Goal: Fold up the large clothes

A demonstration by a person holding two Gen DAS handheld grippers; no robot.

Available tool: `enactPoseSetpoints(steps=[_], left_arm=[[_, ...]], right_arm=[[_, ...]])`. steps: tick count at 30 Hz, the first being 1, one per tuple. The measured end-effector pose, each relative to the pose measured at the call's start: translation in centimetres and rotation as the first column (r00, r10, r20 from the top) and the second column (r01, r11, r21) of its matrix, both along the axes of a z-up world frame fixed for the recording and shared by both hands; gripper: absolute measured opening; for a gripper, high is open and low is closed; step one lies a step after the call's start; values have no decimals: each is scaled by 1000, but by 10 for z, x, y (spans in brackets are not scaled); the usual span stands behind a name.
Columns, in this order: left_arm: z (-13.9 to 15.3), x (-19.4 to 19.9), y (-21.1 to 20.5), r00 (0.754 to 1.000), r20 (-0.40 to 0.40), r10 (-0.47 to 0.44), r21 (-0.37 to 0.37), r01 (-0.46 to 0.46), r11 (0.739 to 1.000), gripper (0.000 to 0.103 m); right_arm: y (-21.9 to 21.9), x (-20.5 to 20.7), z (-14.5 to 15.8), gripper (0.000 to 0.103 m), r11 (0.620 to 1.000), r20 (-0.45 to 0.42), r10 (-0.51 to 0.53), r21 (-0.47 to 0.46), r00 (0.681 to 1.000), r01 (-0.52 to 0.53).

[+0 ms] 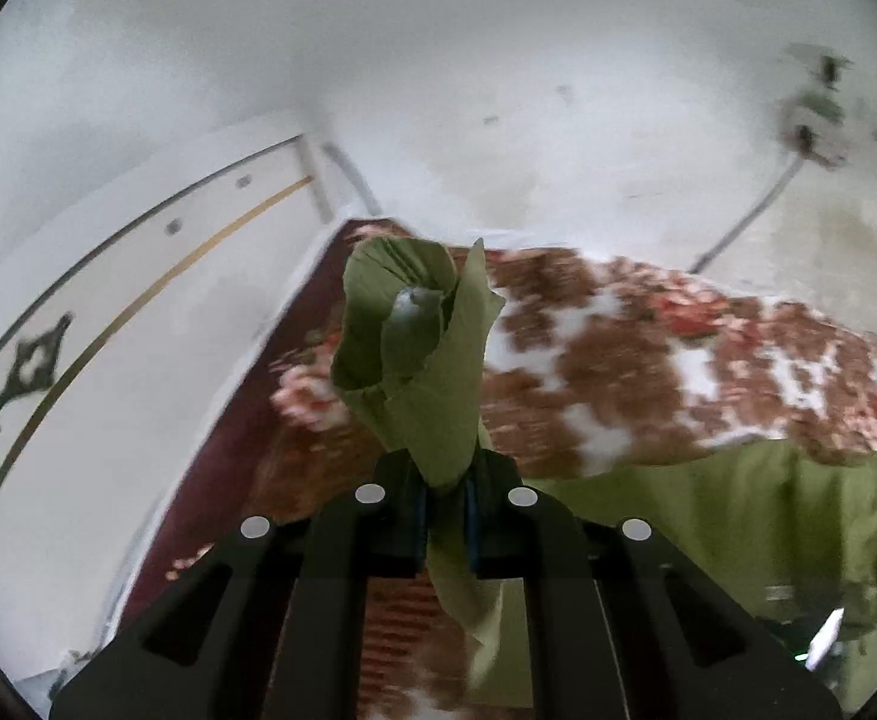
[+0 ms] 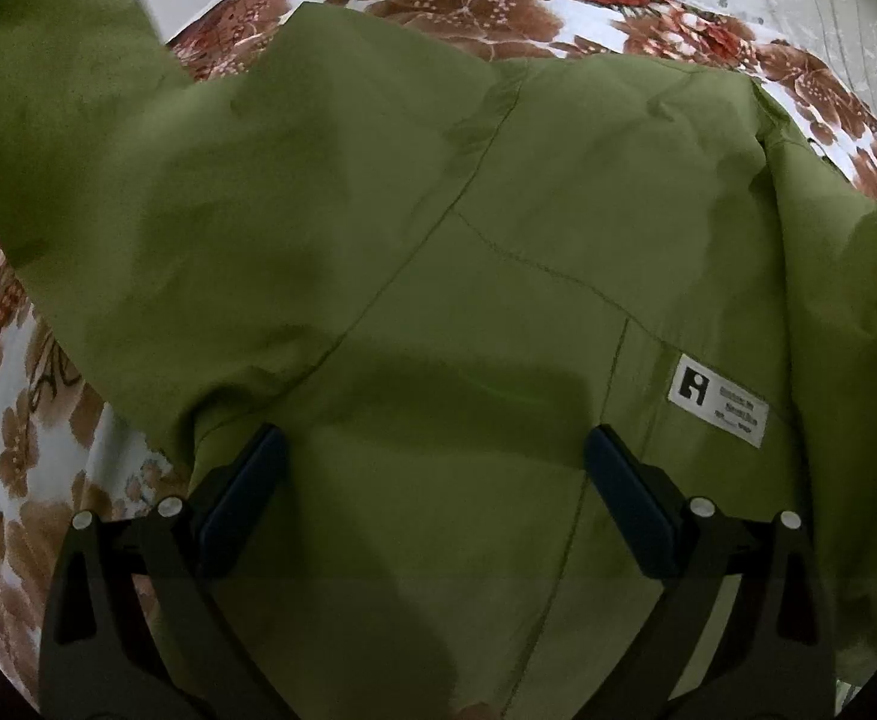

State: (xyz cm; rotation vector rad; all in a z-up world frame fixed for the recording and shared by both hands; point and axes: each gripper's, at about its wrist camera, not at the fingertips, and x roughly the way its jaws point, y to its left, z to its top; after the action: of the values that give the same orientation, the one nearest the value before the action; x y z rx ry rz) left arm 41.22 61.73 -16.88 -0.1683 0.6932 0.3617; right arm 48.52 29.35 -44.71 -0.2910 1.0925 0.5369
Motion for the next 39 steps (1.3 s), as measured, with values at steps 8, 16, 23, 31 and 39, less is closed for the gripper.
enactPoseSetpoints(steps=[8, 16, 23, 31, 39], left_arm=[[46, 32, -101, 992, 11, -126, -35, 127, 991, 7], [62, 52, -193, 969, 74, -234, -88, 241, 967, 7], [69, 72, -273, 938, 119, -325, -115, 338, 934, 7], [59, 89, -376, 890, 148, -432, -156, 453, 878, 7], [32, 104, -494, 846, 161, -508, -225, 533, 816, 7]], right_arm=[[-34, -23, 14, 98, 1000, -18, 7, -4, 1000, -7], [-50, -34, 0, 98, 1000, -21, 10, -14, 1000, -10], [-52, -39, -4, 98, 1000, -15, 13, -3, 1000, -13], [-55, -41, -6, 98, 1000, -45, -18, 7, 999, 18], [-60, -54, -10, 98, 1000, -24, 26, -6, 999, -26]])
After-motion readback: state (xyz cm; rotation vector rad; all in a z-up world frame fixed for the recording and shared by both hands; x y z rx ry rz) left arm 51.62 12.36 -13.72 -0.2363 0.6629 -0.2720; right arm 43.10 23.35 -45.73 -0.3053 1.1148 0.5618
